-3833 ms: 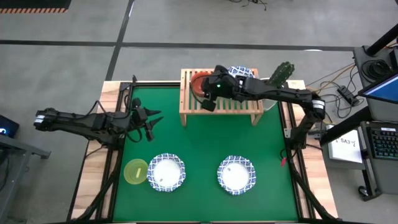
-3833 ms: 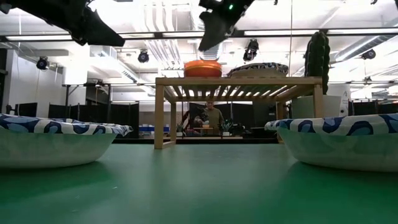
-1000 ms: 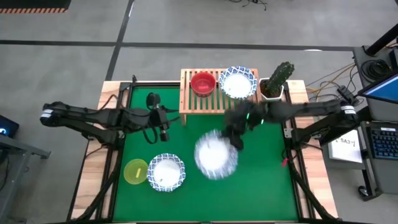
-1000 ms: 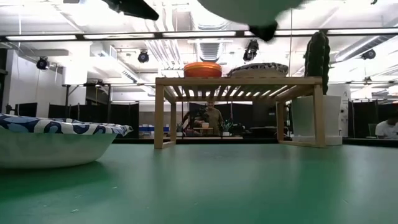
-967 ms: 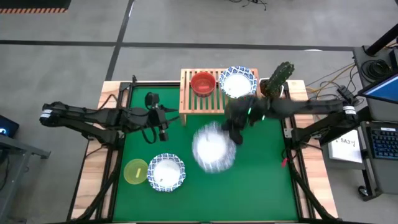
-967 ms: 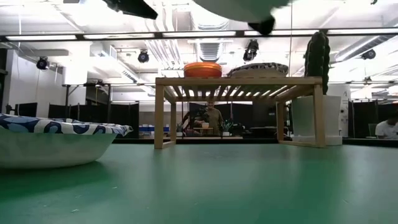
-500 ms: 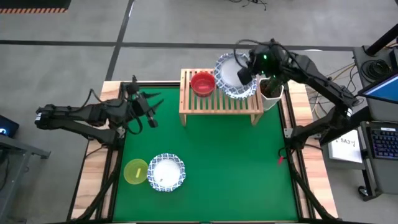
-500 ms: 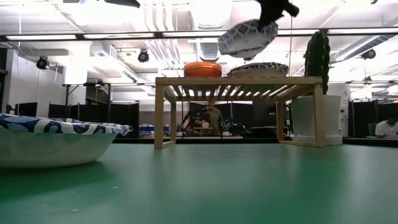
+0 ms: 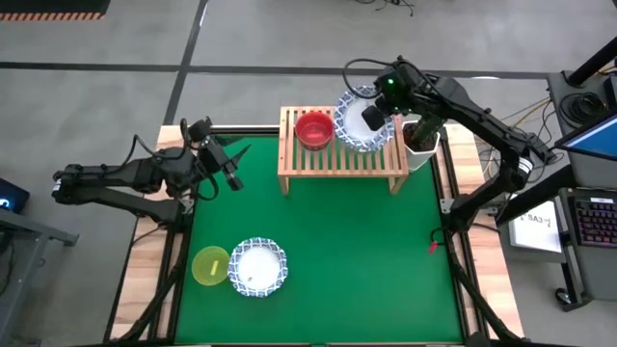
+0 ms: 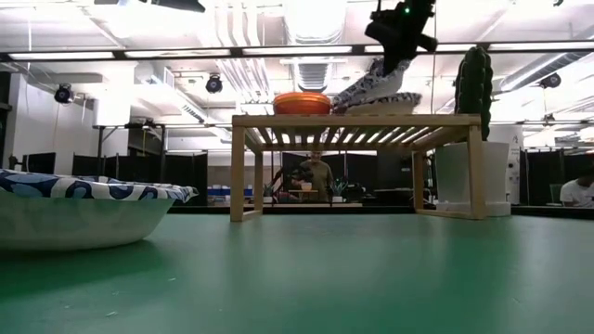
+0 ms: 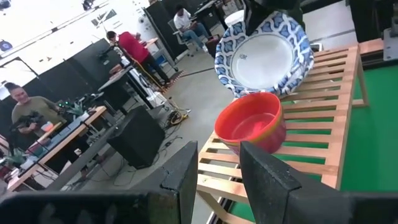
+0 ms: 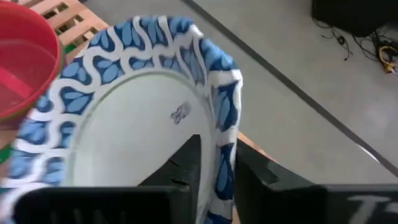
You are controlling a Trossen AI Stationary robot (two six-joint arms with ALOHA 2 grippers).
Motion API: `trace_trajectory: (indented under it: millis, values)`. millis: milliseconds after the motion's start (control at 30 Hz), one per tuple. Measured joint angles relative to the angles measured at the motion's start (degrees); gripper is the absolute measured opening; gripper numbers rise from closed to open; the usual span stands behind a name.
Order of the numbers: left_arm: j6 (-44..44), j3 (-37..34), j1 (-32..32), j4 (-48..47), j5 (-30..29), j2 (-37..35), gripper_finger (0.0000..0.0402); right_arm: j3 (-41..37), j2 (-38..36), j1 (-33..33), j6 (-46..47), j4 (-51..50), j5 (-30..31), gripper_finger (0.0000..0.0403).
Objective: Place and stack bowls onto a shelf
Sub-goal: Stack the big white bowl on the big white bowl on the shelf, then stack the small yellow bowl on the small orange bowl on the shelf
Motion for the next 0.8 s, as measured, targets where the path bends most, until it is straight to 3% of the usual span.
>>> trace_trajectory:
  millis: [233, 400, 533, 700, 800]
  values:
    - [-0.08, -0.02, 0.00, -0.39, 0.02, 0.17, 0.0102, 0.00, -0.40, 0.00, 0.69, -1.63, 0.27, 0.0124]
    - [0.02, -0.38, 0.24, -2.80, 0.07, 1.35, 0.0102, 0.00, -0.85, 0.00, 0.64, -3.44, 6.57, 0.0148]
    - [0.81, -0.63, 1.73, -2.79, 0.05, 2.60, 0.0102, 0.00, -1.26, 0.00, -0.45, -3.17, 8.27, 0.0154]
    - [-2.21, -0.15, 2.82, -3.69, -0.01, 3.23, 0.0102, 0.00, -2.30, 0.36, -0.44, -4.57, 5.32, 0.0155]
    - [-10.38, 1.52, 2.55, -8.66, 0.09, 3.19, 0.0102, -1.32, -4.35, 2.60, 0.38, -5.58, -0.22, 0.0151]
